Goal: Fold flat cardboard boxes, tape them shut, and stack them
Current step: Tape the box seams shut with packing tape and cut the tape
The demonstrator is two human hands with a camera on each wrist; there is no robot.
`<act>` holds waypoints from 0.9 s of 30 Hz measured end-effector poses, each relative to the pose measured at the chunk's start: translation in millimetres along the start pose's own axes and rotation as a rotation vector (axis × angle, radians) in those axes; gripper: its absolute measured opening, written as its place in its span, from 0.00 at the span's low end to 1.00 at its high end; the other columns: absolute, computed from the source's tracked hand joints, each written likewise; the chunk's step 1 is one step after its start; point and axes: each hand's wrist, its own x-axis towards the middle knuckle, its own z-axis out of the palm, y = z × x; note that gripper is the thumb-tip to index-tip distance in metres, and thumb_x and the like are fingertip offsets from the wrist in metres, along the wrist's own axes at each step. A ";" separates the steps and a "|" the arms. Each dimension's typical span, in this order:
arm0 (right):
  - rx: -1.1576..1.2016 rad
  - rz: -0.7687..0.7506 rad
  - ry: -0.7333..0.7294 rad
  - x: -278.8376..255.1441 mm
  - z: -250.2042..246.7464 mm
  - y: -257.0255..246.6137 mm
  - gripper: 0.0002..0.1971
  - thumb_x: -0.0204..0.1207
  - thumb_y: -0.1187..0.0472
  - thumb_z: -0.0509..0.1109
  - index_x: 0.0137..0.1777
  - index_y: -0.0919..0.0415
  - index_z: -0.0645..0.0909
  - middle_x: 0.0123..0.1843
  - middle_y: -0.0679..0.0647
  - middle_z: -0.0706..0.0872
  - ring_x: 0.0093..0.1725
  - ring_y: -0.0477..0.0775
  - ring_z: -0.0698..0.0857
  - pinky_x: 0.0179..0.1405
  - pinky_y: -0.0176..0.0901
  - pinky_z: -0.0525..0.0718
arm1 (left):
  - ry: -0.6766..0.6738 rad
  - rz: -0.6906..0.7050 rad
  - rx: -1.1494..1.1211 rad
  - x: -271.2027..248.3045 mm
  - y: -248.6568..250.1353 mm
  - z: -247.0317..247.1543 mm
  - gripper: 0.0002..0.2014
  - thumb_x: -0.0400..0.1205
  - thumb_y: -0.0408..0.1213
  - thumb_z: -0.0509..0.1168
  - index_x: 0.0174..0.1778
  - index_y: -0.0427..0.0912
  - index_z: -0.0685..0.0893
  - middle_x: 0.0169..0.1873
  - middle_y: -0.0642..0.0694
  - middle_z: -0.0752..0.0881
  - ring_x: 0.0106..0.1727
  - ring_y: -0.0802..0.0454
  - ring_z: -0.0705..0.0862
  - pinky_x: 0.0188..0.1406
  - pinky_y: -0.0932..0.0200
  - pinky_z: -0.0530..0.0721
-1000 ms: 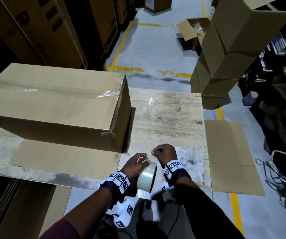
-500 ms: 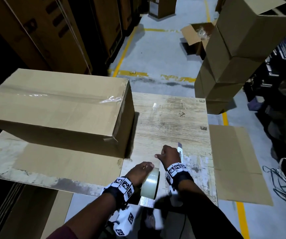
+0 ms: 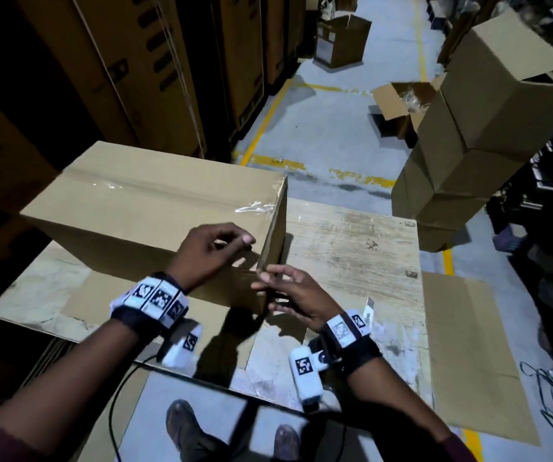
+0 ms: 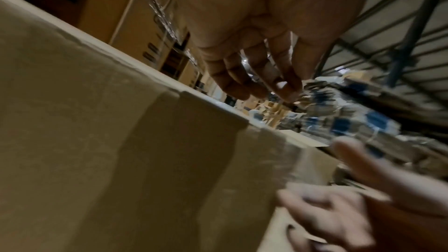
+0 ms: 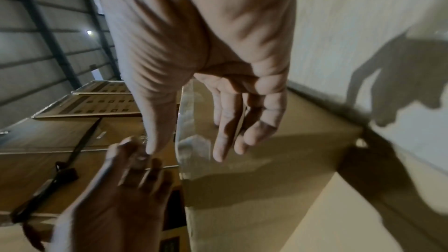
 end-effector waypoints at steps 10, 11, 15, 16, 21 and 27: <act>0.030 -0.017 0.065 2.4 14.9 15.5 0.11 0.79 0.65 0.76 0.59 0.67 0.82 0.43 0.59 0.92 0.35 0.47 0.80 0.17 0.30 0.67 | -0.024 -0.005 0.158 29.8 -48.8 1.6 0.03 0.80 0.44 0.73 0.45 0.53 0.92 0.36 0.58 0.91 0.40 0.61 0.88 0.43 0.61 0.83; 0.074 0.000 0.029 1.5 16.1 16.2 0.10 0.79 0.63 0.76 0.56 0.67 0.83 0.43 0.59 0.91 0.35 0.47 0.81 0.17 0.30 0.68 | -0.036 -0.005 0.153 29.9 -50.2 0.7 0.03 0.80 0.44 0.74 0.46 0.54 0.93 0.36 0.59 0.91 0.41 0.61 0.88 0.43 0.61 0.82; 0.191 0.066 -0.024 1.6 20.2 20.6 0.06 0.76 0.58 0.76 0.47 0.60 0.86 0.39 0.54 0.87 0.34 0.46 0.79 0.19 0.31 0.65 | -0.062 -0.001 0.132 31.8 -53.9 -0.7 0.05 0.78 0.47 0.73 0.46 0.55 0.92 0.36 0.61 0.90 0.42 0.60 0.87 0.46 0.57 0.83; 0.199 0.090 -0.033 0.9 22.3 21.5 0.04 0.77 0.58 0.76 0.45 0.58 0.85 0.38 0.52 0.85 0.34 0.46 0.80 0.19 0.31 0.63 | -0.064 -0.005 0.131 31.9 -54.1 -0.6 0.05 0.77 0.48 0.72 0.45 0.56 0.92 0.36 0.61 0.90 0.41 0.60 0.87 0.47 0.55 0.84; 0.255 0.187 -0.096 -2.4 25.5 20.1 0.03 0.77 0.59 0.74 0.46 0.57 0.84 0.37 0.51 0.85 0.36 0.46 0.84 0.18 0.30 0.63 | -0.073 -0.024 0.162 32.0 -55.2 3.5 0.06 0.75 0.56 0.71 0.44 0.63 0.89 0.34 0.64 0.87 0.43 0.50 0.87 0.50 0.41 0.87; -0.358 0.088 0.059 3.9 1.0 6.7 0.08 0.78 0.66 0.77 0.56 0.63 0.89 0.56 0.68 0.91 0.49 0.65 0.86 0.28 0.41 0.82 | -0.064 0.001 0.153 31.9 -53.1 5.0 0.07 0.72 0.59 0.70 0.42 0.67 0.89 0.36 0.59 0.88 0.45 0.50 0.86 0.51 0.40 0.86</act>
